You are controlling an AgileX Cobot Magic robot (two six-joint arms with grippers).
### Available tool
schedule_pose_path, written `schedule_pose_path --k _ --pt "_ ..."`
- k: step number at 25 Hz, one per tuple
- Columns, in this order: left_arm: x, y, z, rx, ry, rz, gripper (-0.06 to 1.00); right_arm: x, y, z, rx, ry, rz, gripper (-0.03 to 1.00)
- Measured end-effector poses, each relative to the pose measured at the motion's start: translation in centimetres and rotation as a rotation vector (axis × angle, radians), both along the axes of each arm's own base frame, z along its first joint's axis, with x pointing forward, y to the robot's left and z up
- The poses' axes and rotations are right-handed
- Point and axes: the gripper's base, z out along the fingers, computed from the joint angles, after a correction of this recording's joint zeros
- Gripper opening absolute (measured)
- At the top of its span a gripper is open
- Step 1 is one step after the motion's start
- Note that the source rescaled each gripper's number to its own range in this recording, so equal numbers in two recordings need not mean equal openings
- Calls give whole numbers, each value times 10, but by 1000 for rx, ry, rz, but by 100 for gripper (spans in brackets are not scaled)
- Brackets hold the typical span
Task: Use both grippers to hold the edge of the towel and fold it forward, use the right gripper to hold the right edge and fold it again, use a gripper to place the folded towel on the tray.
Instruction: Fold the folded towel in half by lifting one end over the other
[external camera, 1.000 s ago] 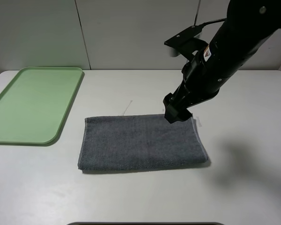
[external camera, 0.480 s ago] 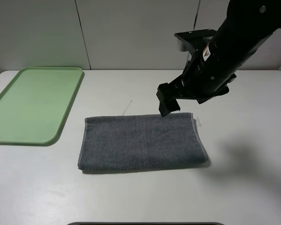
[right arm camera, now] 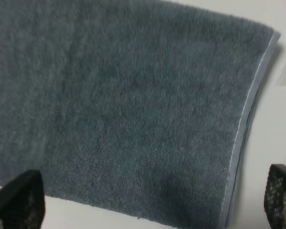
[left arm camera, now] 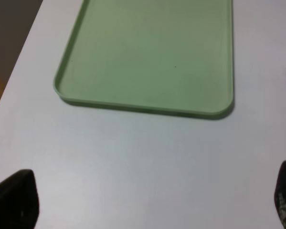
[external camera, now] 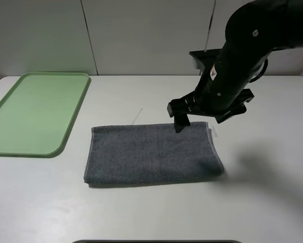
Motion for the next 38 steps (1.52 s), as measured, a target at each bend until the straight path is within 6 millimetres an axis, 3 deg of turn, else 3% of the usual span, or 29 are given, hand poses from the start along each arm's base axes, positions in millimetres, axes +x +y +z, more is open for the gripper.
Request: schedule_pose_path --k 6,18,27,38 --pt "0 0 0 0 0 2 100 10 -3 -24 -26 58 -61 100" --pt "0 0 0 1 0 2 100 50 -51 -54 -23 66 -234 100" --pt "0 0 0 1 0 2 100 53 -51 -91 -79 143 -201 100" --pt "0 0 0 1 0 2 100 56 -50 -106 -86 139 -181 100"
